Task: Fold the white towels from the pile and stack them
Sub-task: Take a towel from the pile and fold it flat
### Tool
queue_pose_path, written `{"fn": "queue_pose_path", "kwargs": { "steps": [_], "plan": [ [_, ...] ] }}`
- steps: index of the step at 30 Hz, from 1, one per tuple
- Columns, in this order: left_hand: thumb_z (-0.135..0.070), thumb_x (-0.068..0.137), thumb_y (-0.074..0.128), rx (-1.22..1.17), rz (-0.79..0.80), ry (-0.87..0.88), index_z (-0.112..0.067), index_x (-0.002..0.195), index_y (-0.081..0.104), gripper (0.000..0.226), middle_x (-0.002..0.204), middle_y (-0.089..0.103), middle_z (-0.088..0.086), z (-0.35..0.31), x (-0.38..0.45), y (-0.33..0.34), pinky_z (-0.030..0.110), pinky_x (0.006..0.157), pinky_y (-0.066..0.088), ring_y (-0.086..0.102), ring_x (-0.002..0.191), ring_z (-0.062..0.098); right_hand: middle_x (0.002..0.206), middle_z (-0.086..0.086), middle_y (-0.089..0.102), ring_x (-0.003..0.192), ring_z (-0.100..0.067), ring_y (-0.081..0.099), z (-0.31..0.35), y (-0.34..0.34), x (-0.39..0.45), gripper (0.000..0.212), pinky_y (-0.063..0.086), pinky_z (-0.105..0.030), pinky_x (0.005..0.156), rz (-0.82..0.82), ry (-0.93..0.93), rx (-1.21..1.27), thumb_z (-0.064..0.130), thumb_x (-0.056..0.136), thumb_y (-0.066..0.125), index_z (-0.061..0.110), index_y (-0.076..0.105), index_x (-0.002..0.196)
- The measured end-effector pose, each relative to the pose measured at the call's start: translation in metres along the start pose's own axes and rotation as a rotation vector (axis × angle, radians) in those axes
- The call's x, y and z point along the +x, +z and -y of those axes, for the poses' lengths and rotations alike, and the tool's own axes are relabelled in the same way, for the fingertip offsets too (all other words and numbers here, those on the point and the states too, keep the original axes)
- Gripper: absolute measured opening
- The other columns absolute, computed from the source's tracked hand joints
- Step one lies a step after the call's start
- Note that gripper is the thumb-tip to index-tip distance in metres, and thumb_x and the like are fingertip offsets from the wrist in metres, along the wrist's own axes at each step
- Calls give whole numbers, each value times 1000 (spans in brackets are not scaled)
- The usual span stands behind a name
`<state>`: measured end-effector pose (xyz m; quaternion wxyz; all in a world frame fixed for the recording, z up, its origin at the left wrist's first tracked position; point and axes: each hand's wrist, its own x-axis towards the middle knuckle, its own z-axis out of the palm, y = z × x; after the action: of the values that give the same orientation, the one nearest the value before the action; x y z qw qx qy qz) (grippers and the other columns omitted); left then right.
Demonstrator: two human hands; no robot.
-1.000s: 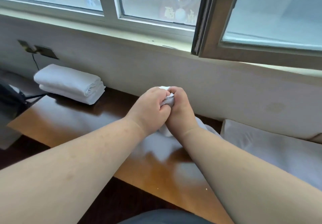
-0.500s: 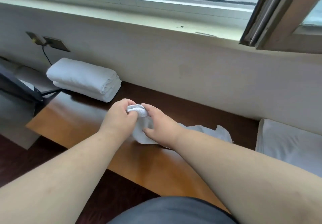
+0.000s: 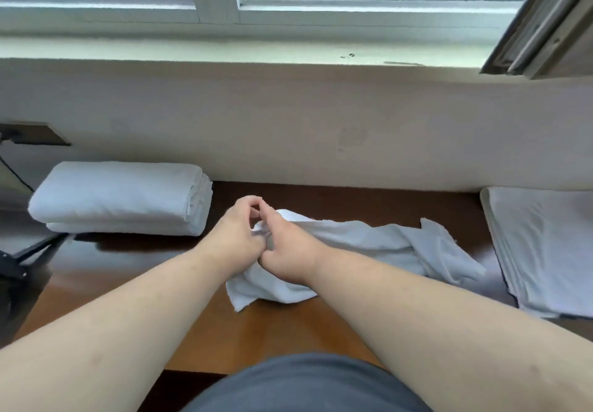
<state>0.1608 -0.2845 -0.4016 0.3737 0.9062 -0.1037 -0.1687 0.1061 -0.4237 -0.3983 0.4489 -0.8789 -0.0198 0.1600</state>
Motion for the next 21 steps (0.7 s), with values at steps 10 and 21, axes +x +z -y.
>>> {"fn": "queue_pose_path", "kwargs": {
  "steps": [10, 21],
  "plan": [
    [-18, 83, 55, 599, 182, 2, -32, 112, 60, 33, 90, 64, -8, 25, 63, -11, 26, 62, 45, 60, 75, 12, 165, 1, 12, 149, -19, 24, -36, -5, -21, 70, 23, -28, 114, -93, 257, -22, 18, 88, 52, 28, 29, 154],
    [-36, 87, 51, 897, 291, 178, -36, 138, 42, 52, 136, 45, -2, -40, 47, 83, 35, 85, 44, 46, 115, 24, 143, -10, 45, 130, -31, 44, -192, -68, -139, 55, 41, -38, 108, -454, 873, -15, 30, 91, 52, 24, 46, 145]
  ]
}}
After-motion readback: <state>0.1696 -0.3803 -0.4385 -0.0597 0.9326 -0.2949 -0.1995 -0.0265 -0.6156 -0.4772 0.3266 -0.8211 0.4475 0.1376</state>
